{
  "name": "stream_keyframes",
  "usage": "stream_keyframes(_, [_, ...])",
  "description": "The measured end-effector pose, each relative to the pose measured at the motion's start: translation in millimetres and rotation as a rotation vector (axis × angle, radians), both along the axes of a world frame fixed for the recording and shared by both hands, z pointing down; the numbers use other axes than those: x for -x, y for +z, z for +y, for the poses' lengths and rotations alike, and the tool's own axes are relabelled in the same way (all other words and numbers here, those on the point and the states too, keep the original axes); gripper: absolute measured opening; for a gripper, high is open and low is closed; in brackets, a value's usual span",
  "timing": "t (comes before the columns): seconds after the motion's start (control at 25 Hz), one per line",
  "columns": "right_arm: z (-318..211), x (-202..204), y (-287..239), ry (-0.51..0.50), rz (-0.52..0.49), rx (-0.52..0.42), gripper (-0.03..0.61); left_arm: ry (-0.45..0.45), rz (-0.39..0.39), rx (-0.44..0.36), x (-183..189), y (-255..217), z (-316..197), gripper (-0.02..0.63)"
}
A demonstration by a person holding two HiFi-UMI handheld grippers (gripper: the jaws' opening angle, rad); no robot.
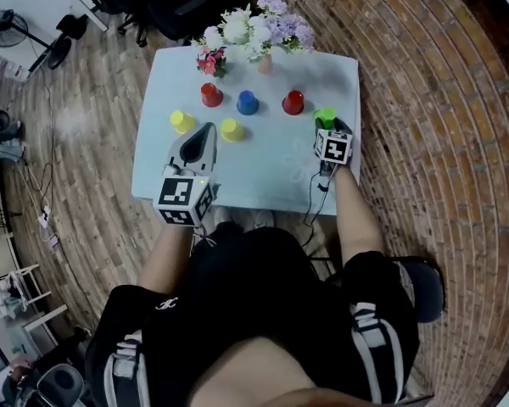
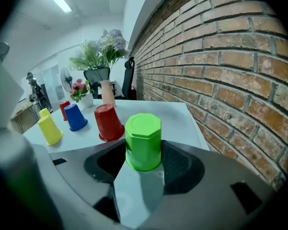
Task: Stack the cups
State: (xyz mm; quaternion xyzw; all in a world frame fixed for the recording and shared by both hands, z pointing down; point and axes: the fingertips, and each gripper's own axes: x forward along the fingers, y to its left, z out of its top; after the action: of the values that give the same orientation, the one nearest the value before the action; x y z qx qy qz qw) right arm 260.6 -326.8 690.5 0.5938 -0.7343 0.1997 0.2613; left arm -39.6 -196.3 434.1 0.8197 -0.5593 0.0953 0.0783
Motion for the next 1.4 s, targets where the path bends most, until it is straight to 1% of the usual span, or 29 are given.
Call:
stream_keyframes(0.28, [2.9, 24.7, -65.5, -0.052, -0.09, -0.123, 0.229, -0.027, 0.021, -0.022, 10.8, -8.2, 1.2, 0.003])
stream_keyframes(0.48, [15.2, 48.7, -99.3, -0.104, -0.093, -0.192, 0.229, -0.037, 0.032, -0.037, 18.6, -13.6, 4.7, 0.003])
stream_keyframes(0.64, [25.8, 86.4, -103.6, -0.186, -0.067, -0.214, 0.229, -0.056, 0.034, -0.039, 30.6, -13.8, 8.9, 0.003])
stream_keyframes(0.88, [40.2, 143.3, -84.1, -0.278, -0.077, -0.171, 0.229, -0.098, 0.032, -0.027, 55.2, -10.6, 18.4, 0.003])
stream_keyframes(1.12, [48.6, 184.3, -53.7, -0.345, -0.057, -0.119, 0.229, -0.158, 0.026, -0.013, 86.7, -3.7, 29.3, 0.003])
stream_keyframes(1.24, [54.0, 196.8, -39.1, -0.358, -0.053, -0.088, 0.229, -0.181, 0.023, -0.006, 99.8, -1.3, 35.3, 0.003])
stream_keyframes(1.4, [60.0, 208.3, -21.4, -0.347, -0.059, -0.043, 0.229, -0.199, 0.025, 0.003, 113.5, 0.6, 40.8, 0.003])
